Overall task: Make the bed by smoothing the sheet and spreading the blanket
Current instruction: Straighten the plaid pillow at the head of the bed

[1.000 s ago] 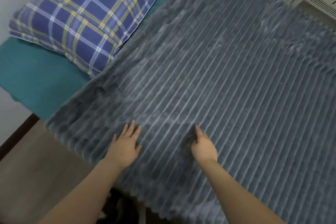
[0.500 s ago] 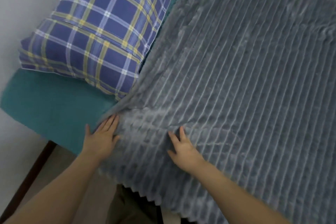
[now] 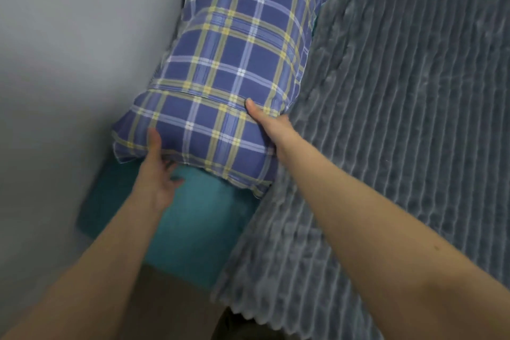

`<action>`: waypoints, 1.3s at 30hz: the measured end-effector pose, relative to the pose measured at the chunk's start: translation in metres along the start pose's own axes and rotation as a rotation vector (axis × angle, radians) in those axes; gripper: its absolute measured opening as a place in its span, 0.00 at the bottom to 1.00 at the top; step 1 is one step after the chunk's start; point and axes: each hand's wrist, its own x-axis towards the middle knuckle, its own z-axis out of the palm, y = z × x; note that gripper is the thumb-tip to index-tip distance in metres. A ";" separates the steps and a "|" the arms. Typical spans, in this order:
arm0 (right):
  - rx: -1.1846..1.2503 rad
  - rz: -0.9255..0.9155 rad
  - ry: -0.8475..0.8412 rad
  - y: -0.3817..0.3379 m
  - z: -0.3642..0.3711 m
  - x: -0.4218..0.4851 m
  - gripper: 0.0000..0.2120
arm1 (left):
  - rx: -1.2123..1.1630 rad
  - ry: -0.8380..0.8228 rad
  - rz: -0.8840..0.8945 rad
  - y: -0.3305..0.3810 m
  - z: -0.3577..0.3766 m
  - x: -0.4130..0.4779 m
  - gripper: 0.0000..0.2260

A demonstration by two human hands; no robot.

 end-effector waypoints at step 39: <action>-0.598 -0.639 0.334 0.099 0.121 -0.068 0.31 | 0.679 0.758 0.386 -0.008 -0.090 -0.024 0.39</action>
